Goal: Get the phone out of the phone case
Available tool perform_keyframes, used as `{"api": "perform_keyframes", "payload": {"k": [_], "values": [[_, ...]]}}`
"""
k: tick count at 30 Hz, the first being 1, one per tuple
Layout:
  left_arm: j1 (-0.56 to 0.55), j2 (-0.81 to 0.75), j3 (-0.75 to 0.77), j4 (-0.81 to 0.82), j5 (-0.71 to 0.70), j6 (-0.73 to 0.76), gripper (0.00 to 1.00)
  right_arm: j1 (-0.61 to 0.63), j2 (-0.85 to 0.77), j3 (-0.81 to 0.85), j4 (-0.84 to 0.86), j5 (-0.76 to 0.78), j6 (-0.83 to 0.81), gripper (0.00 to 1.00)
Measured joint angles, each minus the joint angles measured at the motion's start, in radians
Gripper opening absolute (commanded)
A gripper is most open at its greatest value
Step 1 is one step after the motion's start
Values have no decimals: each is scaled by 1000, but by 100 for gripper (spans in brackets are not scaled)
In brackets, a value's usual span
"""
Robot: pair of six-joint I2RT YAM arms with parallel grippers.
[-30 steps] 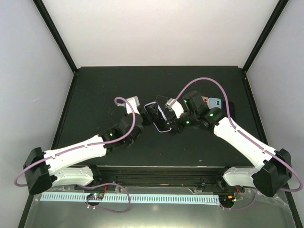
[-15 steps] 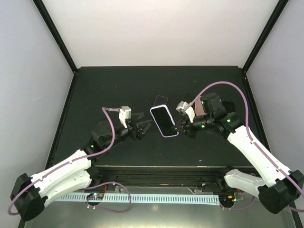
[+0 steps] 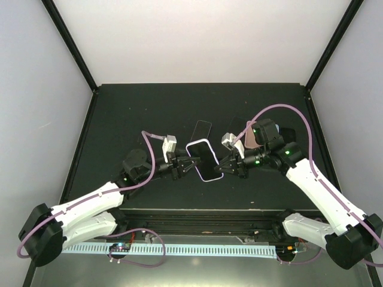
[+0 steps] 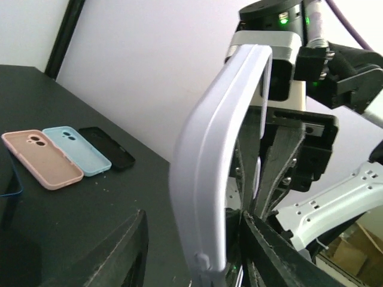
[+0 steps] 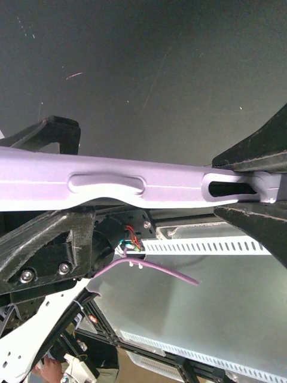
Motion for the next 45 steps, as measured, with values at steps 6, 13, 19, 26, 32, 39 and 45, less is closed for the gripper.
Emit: {"api": "perform_keyframes", "payload": {"k": [6,13,19,26,32,39,45], "values": [[0,30,0,98,38,-40,29,0,0,-21,1,-12,0,1],[4,56,1,166,77,-68,12,-1,-1,-32,3,-29,-11,1],[5,58,1,196,103,-73,2,-1,-1,-32,4,-51,-16,1],[5,57,1,204,114,-74,2,-1,-1,-32,1,-58,-31,24],[16,42,25,68,116,-26,2,-1,0,-26,-37,-29,-141,49],[101,2,33,-66,157,29,2,0,-35,-46,-80,26,-312,56],[111,-17,25,-54,270,39,2,22,-14,-45,-153,59,-425,50]]}}
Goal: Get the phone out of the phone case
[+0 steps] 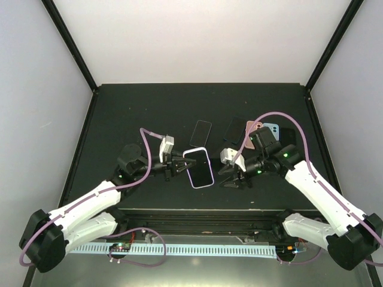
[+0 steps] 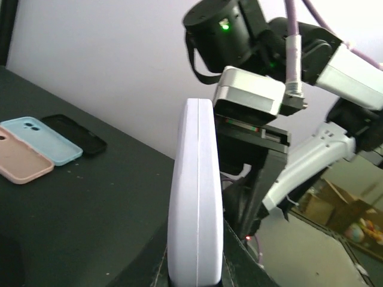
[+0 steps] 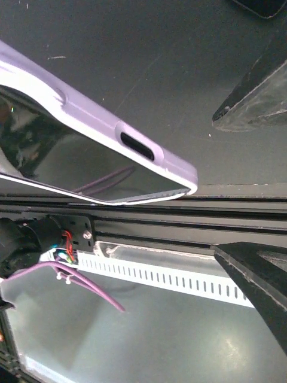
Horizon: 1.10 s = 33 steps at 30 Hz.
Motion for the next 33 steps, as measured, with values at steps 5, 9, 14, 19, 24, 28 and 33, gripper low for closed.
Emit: {"api": "perform_keyframes", "payload": {"k": [5,9,14,19,24,28,33], "values": [[0,9,0,63,87,-22,2,39,3,12,-18,29,-38,46],[0,13,0,100,123,-38,2,72,3,18,-20,43,-47,44],[0,13,-1,127,138,-49,2,110,3,18,-17,54,-47,41],[0,14,-5,152,151,-63,2,150,3,18,-3,64,-41,34],[1,28,-6,172,165,-74,2,181,1,18,18,68,-27,23],[1,42,-6,193,186,-91,2,203,1,19,23,85,-26,20],[1,58,-6,208,204,-106,2,220,-2,19,16,107,-29,17]]}}
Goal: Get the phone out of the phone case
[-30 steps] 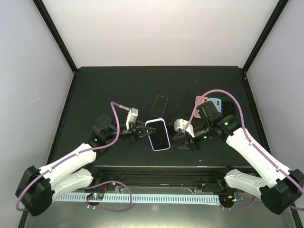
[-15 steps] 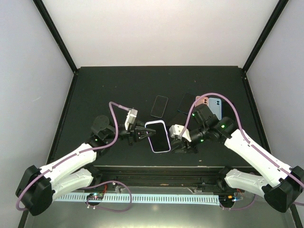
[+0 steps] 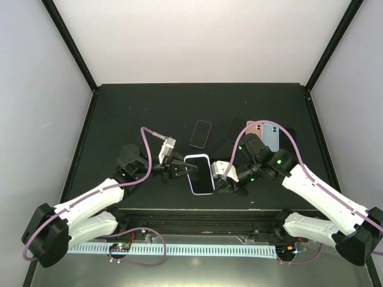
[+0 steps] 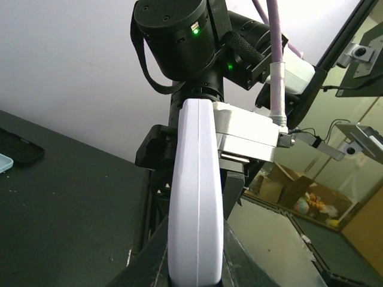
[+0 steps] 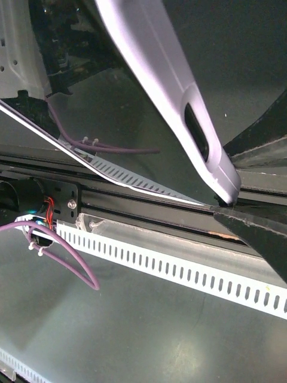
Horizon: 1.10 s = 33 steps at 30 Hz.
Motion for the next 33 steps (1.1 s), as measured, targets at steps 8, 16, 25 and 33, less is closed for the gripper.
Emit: {"api": "perform_keyframes", "payload": {"k": [8,16,25,33], "values": [[0,40,0,56,16,-62,2,26,-21,1,-10,43,0,16],[0,128,-1,209,37,-174,2,56,-43,21,-38,109,0,15],[-2,195,-10,325,52,-240,2,72,-47,25,-47,162,-17,14],[-2,235,-11,391,51,-299,2,77,-44,27,-45,201,-42,11]]}}
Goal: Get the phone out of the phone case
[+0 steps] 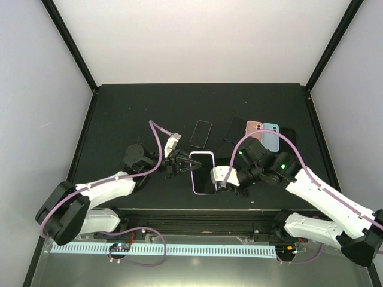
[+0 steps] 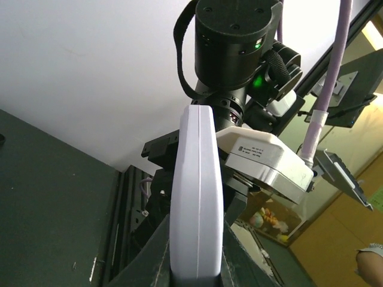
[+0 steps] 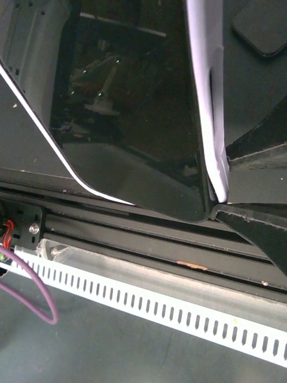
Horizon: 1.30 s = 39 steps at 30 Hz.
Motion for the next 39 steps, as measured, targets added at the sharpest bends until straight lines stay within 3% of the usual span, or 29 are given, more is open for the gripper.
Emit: {"api": "perform_keyframes", "payload": {"k": [15,26,39], "values": [[5,11,-15,21,-45,-13,1,7,14,-29,75,148,5,8],[13,10,-31,30,-112,-13,2,2,32,-49,174,164,180,36],[13,-5,-80,133,-211,-35,2,-27,38,-47,226,185,346,41]]}}
